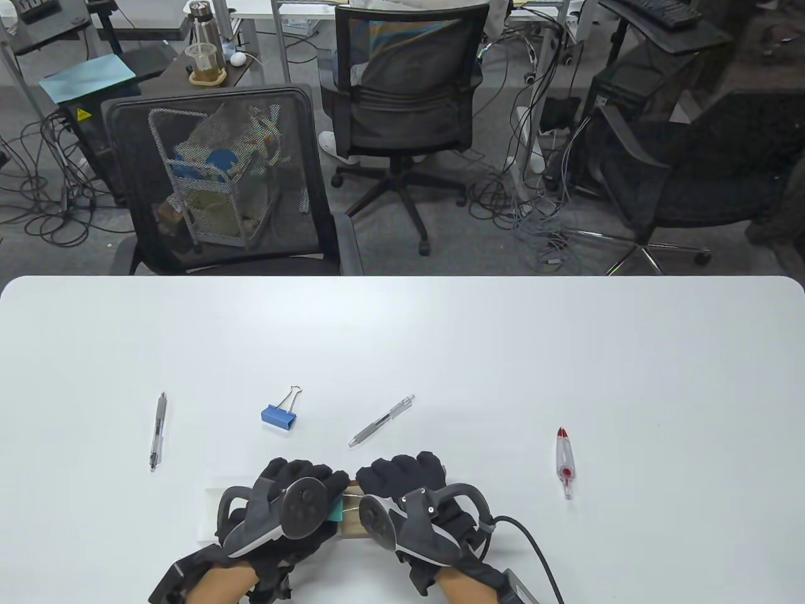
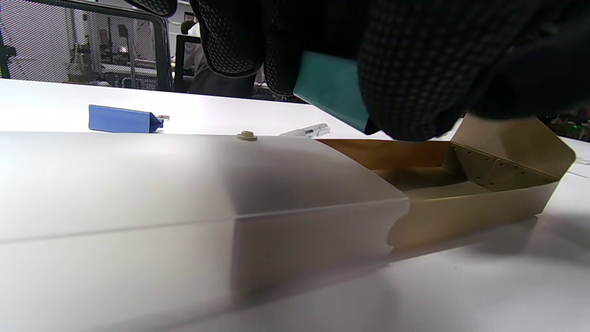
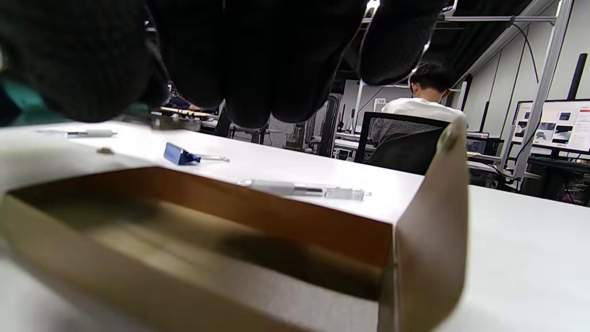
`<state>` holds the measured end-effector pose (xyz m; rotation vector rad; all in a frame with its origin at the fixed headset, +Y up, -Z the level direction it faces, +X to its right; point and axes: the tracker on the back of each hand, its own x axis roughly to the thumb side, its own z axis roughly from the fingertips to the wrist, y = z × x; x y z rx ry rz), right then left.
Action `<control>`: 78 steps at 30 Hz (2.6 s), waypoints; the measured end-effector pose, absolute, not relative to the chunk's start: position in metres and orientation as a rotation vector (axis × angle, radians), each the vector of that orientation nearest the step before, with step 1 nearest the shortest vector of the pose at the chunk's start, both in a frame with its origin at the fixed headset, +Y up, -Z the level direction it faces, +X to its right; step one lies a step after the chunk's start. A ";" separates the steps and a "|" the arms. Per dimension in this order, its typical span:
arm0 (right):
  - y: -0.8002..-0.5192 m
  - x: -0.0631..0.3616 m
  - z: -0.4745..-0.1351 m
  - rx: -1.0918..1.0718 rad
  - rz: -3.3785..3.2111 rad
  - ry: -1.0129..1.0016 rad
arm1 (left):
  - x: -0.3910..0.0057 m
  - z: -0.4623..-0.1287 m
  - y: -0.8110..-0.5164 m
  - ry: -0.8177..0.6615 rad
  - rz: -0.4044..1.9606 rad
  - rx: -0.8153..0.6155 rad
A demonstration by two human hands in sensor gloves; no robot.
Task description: Pack snap-button pull-out pencil case
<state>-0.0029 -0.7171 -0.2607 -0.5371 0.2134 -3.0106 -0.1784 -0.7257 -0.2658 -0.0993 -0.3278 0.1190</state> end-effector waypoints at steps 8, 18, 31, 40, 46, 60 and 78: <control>-0.724 -0.002 -0.260 -0.584 -3.020 0.252 | -0.177 -0.264 -0.725 -0.340 0.118 -0.087; -0.725 0.005 -0.260 -0.612 -3.058 0.296 | -0.194 -0.267 -0.720 -0.343 0.195 -0.138; -0.721 0.012 -0.261 -0.569 -3.026 0.298 | -0.264 -0.287 -0.755 -0.160 0.107 -0.428; -0.715 0.004 -0.256 -0.452 -2.787 0.273 | -0.266 -0.288 -0.761 -0.158 0.143 -0.391; -0.726 -0.012 -0.263 -0.516 -2.733 0.135 | -0.266 -0.288 -0.760 -0.160 0.140 -0.388; -0.746 -0.034 -0.290 -0.545 -3.106 -0.097 | -0.267 -0.288 -0.760 -0.157 0.161 -0.395; -0.755 -0.035 -0.293 -0.545 -3.120 -0.145 | -0.268 -0.288 -0.760 -0.151 0.164 -0.393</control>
